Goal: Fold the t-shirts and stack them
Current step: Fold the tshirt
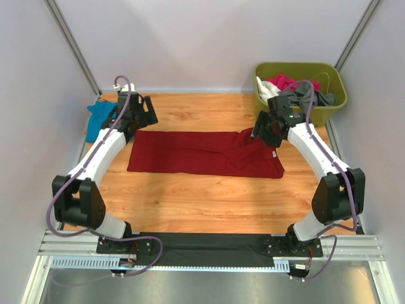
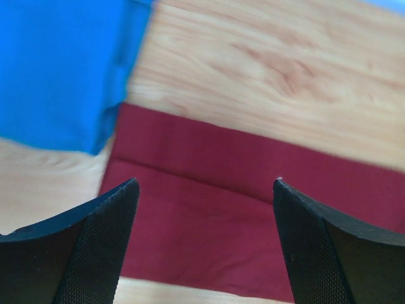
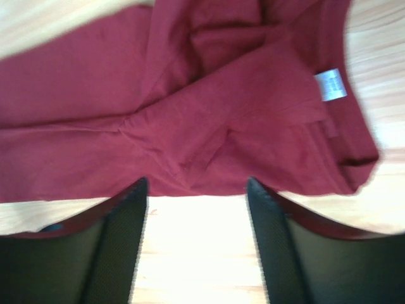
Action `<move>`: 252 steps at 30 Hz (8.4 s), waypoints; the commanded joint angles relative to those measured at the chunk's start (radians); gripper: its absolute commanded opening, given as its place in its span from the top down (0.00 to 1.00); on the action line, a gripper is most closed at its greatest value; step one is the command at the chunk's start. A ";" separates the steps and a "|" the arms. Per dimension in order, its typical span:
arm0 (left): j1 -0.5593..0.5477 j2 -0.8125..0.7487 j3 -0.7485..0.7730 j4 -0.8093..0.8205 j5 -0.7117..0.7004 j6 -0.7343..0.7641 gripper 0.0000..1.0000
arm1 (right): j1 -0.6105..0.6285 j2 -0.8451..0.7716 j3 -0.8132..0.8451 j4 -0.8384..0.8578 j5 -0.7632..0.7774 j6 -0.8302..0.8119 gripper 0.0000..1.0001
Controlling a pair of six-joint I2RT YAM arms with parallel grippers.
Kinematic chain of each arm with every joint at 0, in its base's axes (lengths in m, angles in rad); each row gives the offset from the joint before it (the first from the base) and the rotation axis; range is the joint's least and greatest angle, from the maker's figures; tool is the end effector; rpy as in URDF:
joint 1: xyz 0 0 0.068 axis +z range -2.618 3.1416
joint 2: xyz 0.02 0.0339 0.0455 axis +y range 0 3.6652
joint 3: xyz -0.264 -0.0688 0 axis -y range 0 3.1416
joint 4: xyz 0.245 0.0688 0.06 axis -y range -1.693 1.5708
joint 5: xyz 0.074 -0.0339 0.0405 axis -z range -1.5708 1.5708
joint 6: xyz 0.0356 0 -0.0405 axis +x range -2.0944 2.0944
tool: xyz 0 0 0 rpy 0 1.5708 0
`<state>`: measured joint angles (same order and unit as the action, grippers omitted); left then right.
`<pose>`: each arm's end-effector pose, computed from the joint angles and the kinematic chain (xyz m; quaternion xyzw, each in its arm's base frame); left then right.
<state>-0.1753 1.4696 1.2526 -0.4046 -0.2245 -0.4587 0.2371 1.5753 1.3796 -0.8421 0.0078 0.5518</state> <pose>0.3301 -0.0504 0.3187 -0.1755 0.8678 -0.0469 0.4625 0.3197 0.0770 0.2943 0.1522 0.9526 0.0977 0.2446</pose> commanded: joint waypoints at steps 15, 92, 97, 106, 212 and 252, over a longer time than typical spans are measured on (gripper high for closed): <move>-0.053 0.435 0.053 0.133 0.283 0.187 0.14 | 0.030 0.284 -0.155 0.319 0.060 0.046 0.89; -0.609 0.205 -0.041 -0.358 0.287 -0.017 0.21 | 0.145 0.611 0.868 0.235 -0.063 -0.115 0.46; -0.621 0.207 -0.183 -0.232 0.287 -0.132 0.23 | 0.165 0.522 0.670 0.250 -0.058 -0.108 0.54; -0.789 0.227 -0.257 -0.129 0.226 -0.337 0.24 | 0.183 0.454 0.472 0.324 -0.072 -0.081 0.59; -0.859 -0.566 -0.742 -0.229 0.097 -0.867 1.00 | 0.519 -0.589 -0.909 0.262 -0.333 0.435 1.00; -0.343 0.216 0.122 -0.243 0.160 -0.248 1.00 | 0.067 0.239 0.058 0.067 -0.396 -0.052 1.00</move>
<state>-0.5308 1.6573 1.3140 -0.6537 -0.0872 -0.7403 0.3267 1.7798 1.3727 -0.7673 -0.3725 0.5343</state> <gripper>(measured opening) 0.008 0.015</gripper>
